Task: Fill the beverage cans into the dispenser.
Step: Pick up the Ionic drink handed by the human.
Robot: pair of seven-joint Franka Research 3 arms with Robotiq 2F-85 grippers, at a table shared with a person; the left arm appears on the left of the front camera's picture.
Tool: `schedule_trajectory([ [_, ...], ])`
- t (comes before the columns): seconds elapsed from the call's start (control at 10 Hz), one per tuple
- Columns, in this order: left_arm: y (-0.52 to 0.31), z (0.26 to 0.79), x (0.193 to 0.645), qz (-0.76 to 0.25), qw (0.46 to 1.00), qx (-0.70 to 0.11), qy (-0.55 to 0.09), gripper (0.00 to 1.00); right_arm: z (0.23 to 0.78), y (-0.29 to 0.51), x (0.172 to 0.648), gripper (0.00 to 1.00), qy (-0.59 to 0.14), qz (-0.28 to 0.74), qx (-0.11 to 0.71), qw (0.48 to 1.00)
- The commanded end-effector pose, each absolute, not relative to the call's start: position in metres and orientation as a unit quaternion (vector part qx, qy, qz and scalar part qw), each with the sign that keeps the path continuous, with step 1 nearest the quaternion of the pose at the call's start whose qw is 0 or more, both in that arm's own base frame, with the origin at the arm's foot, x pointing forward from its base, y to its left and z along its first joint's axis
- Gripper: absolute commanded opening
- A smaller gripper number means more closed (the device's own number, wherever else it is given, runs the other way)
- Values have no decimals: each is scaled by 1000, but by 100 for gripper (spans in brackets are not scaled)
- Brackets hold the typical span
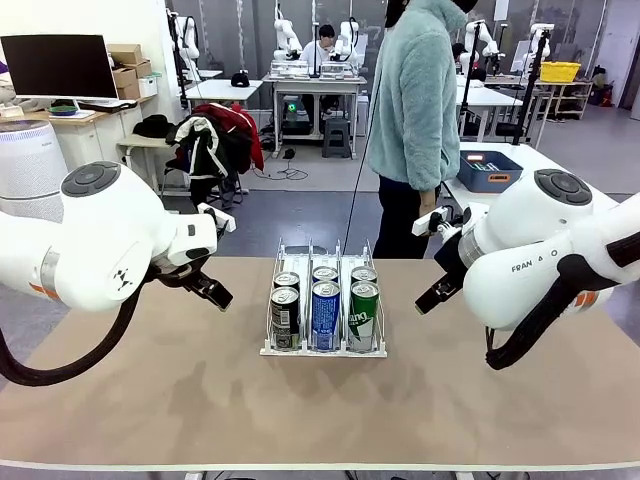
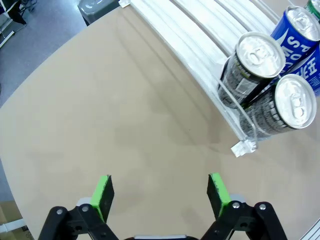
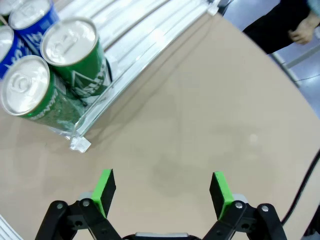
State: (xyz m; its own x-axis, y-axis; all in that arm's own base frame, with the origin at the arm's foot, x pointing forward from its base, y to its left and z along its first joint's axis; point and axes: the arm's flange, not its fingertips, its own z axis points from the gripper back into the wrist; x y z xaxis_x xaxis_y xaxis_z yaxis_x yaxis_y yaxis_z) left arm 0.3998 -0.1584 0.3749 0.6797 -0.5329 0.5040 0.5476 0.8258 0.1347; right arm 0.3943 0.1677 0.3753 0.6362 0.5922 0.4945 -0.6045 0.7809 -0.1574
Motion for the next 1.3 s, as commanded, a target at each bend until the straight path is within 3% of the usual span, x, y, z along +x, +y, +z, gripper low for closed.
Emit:
schedule_trajectory([
  [0.0,-180,393,398,-292,915,-17,-280,100,420,146,406,100,-232,381,79,891],
  [0.4,-139,460,395,-375,877,-130,-270,100,494,146,407,100,-223,415,150,869],
  [0.6,-130,504,397,-443,831,-178,-285,100,534,137,414,100,-222,435,155,859],
  [1.2,-107,606,386,-453,807,-112,-362,100,630,114,417,100,-287,396,133,862],
])
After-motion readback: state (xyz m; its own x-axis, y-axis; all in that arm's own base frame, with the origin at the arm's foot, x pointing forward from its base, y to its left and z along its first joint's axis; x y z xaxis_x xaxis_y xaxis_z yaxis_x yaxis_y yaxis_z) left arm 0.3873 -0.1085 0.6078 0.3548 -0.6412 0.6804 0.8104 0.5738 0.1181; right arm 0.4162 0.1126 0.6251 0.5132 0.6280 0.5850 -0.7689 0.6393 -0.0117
